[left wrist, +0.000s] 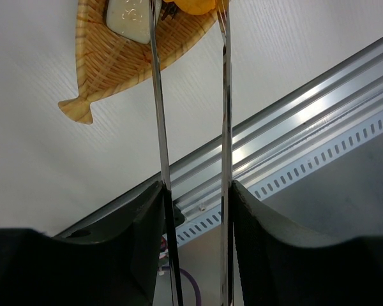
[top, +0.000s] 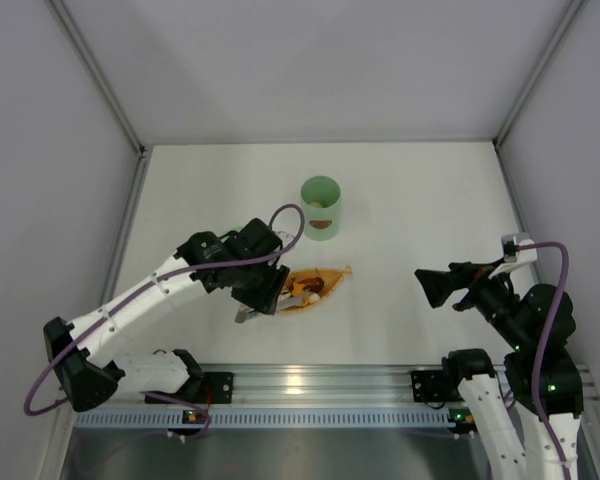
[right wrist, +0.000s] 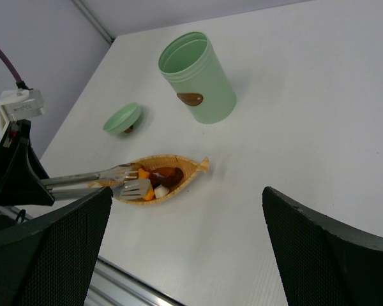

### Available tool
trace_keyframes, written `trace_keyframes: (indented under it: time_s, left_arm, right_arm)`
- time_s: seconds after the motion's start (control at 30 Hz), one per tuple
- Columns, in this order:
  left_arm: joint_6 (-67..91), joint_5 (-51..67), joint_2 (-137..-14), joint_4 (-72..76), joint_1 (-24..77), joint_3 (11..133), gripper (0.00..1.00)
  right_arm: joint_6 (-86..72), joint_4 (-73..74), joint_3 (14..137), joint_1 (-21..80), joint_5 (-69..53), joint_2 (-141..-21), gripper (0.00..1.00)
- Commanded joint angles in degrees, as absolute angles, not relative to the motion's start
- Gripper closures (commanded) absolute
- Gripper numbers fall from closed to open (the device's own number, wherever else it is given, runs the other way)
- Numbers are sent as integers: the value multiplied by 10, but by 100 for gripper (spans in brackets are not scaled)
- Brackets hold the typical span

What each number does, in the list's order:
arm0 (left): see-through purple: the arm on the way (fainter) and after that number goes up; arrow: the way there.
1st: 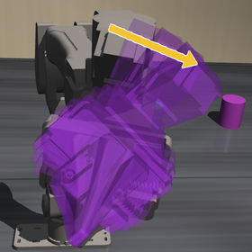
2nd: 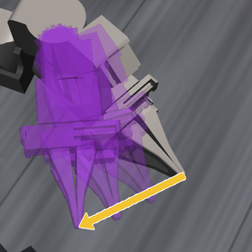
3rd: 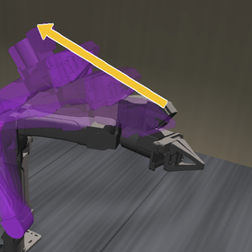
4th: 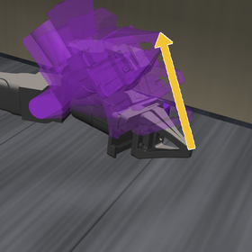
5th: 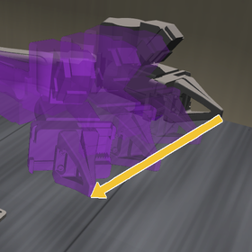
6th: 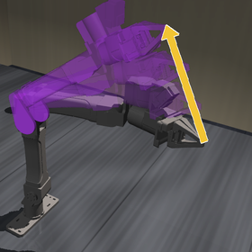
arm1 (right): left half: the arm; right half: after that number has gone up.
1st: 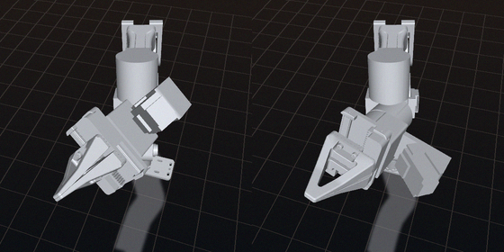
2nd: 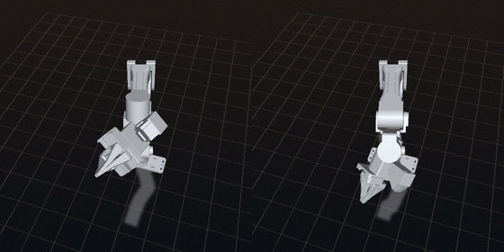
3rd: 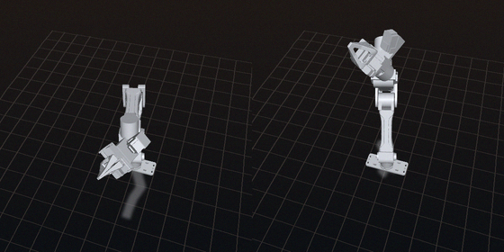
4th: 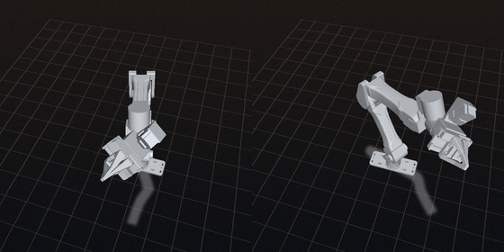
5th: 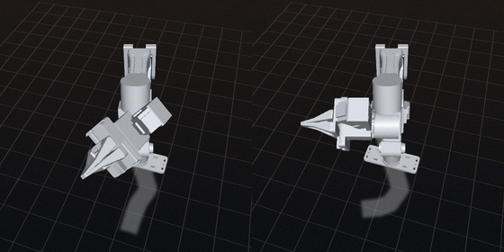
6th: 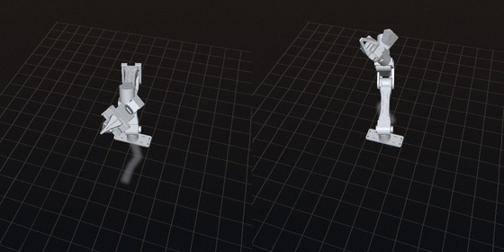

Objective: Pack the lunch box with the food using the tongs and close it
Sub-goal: Pick up the fake food from the plate.

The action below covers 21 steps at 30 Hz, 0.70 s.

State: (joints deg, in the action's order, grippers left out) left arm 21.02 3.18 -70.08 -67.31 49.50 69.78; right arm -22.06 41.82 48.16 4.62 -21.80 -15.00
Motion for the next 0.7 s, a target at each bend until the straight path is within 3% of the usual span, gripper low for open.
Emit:
trace_keyframes:
  time_s: [0.0,0.23,0.4,0.47,0.67]
  left_arm:
    - [207,41,-707,-660,497,690,52]
    - [206,28,-720,-657,497,693,45]
    - [205,27,-724,-656,497,695,46]
    - [203,28,-724,-657,497,696,49]
    - [203,25,-722,-664,497,700,72]
  right_arm:
    - [-214,428,495,38,-225,-147,1]
    - [-213,428,501,38,-228,-152,1]
    - [-211,427,501,37,-229,-154,1]
    - [-212,426,500,38,-229,-154,0]
    - [-212,425,502,37,-229,-156,1]
